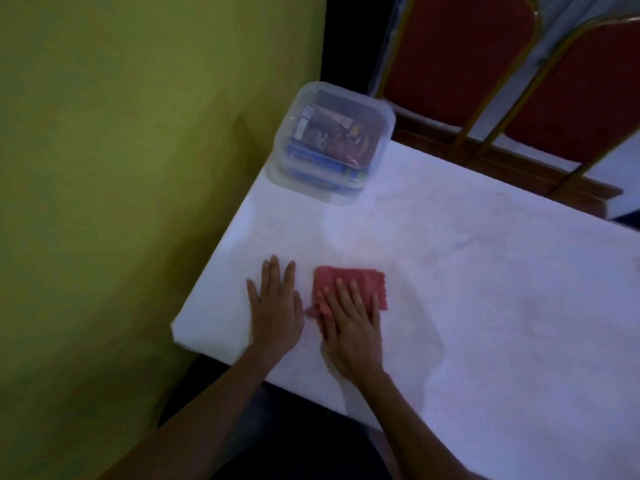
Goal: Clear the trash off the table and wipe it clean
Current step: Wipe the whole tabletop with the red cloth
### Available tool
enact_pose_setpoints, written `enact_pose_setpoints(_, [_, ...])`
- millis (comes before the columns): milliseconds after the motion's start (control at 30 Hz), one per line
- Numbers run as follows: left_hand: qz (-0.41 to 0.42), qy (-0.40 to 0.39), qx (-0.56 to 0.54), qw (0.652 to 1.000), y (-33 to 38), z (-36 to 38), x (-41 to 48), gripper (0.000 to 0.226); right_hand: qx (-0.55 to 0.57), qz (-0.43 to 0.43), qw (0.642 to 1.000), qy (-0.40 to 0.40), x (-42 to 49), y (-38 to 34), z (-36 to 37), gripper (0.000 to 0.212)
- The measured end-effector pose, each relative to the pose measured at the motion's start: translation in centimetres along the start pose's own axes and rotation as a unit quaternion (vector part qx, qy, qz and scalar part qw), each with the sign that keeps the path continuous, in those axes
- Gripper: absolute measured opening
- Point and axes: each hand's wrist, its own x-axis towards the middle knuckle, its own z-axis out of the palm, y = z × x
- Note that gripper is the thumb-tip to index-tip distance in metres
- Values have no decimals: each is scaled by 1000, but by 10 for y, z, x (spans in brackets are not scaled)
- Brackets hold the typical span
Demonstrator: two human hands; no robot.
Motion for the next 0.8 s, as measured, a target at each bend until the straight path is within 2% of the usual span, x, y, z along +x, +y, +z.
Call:
enact_pose_setpoints(67, [29, -12, 2, 1000, 16, 3, 3, 65, -14, 28, 999, 31, -24, 48, -12, 51])
enact_pose_setpoints(133, [58, -26, 9, 998, 31, 8, 6, 65, -30, 143, 987, 72, -43, 112, -31, 51])
enact_pose_setpoints(233, [99, -55, 23, 993, 55, 16, 7, 64, -33, 349, 933, 82, -67, 188, -58, 58])
enact_pose_setpoints(300, [134, -67, 20, 988, 82, 22, 9, 62, -14, 405, 910, 82, -70, 189, -59, 61])
enact_pose_setpoints(333, [152, -70, 17, 986, 97, 26, 12, 62, -7, 402, 911, 92, -68, 174, -55, 60])
enact_pose_setpoints(400, [161, -70, 10, 984, 127, 36, 16, 62, 4, 338, 934, 115, -64, 133, -42, 54])
enact_pose_setpoints(500, [96, -57, 1, 994, 165, 45, 21, 65, 36, 203, 976, 72, -72, 91, -35, 49])
enact_pose_setpoints(633, [-27, -32, -31, 999, 204, 53, 27, 63, 8, 152, 988, 34, -59, 133, -35, 60])
enact_pose_setpoints(733, [-71, 4, -39, 997, 221, 63, 36, 59, -4, 128, 992, 18, -29, 178, -46, 62])
enact_pose_setpoints(800, [-89, 23, -38, 995, 229, 69, 43, 57, -20, 141, 989, 30, -6, 220, -60, 65])
